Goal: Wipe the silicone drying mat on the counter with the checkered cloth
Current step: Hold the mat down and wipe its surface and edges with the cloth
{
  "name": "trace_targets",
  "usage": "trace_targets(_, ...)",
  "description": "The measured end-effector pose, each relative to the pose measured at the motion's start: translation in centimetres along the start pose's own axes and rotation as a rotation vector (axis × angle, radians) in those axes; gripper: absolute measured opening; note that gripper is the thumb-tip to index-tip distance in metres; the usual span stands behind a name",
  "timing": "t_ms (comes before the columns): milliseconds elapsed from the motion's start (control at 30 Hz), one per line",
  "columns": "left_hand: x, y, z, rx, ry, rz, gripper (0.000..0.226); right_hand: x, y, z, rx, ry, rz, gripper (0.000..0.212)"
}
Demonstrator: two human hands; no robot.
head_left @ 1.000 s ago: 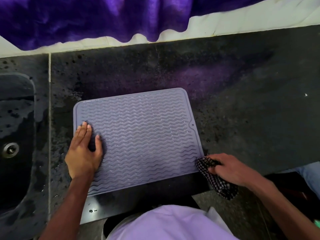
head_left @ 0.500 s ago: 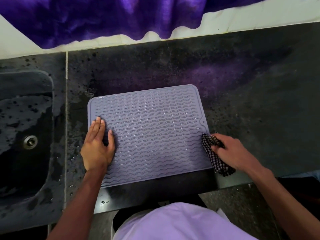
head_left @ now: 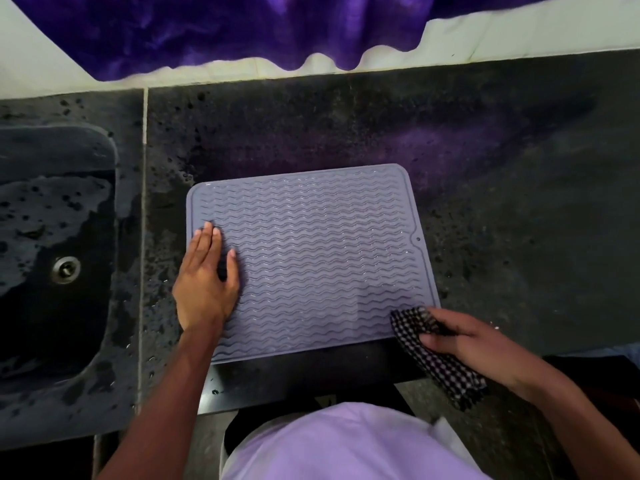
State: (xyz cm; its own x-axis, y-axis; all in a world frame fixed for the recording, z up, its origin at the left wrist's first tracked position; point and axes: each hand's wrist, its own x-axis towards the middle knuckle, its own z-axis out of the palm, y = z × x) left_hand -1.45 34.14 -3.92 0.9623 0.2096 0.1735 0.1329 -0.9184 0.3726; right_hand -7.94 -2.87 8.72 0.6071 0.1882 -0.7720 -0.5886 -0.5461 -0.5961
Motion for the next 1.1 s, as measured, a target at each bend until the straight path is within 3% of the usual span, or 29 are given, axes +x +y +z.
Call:
trace_targets(67, 0.0, 0.0, -0.3, -0.042, -0.017, 0.020, 0.045, 0.9, -2.3, 2.4, -0.076, 0.060, -0.090, 0.019)
trace_targets(200, -1.3, -0.4, -1.2, -0.145, 0.012, 0.054, 0.040, 4.3, -6.7, 10.0, -0.261, 0.221, -0.339, 0.047)
trace_targets(267, -2.6, -1.4, -1.7, -0.128, 0.053, 0.072, 0.034, 5.9, -8.6, 14.1, -0.299, 0.214, -0.446, 0.066)
trace_targets(333, -3.5, -3.1, -2.3, -0.086, 0.088, 0.074, 0.031, 7.4, -9.8, 17.3, -0.494, 0.161, -0.536, 0.078)
trace_targets(433, -4.1, -5.2, -3.2, -0.014, 0.065, 0.082, 0.033, 8.2, -10.5, 19.7, -0.916, 0.203, -0.731, 0.046)
trace_targets(500, -4.1, -5.8, -3.3, 0.022, 0.031, 0.134, 0.036, 8.4, -10.3, 20.4, -1.033, 0.221, -0.795, 0.030)
trace_targets(567, -4.2, -5.9, -3.0, 0.074, 0.024, 0.178, 0.037, 8.6, -9.8, 20.3, -1.050, 0.222, -0.787, 0.039)
trace_targets(667, -4.3, -6.0, -2.6, 0.129, 0.037, 0.155, 0.037, 8.6, -8.8, 18.8, -1.047, 0.247, -0.756, 0.034)
trace_targets(867, -4.6, -6.2, -2.1, 0.141, 0.065, 0.139, 0.045, 6.1, -4.4, 11.3, -1.089, 0.334, -0.531, 0.056)
trace_targets(1100, -4.7, -5.9, -1.7, 0.076, 0.042, 0.064, 0.037, 3.1, 0.5, 2.7, -1.049, 0.470, -0.271, 0.054)
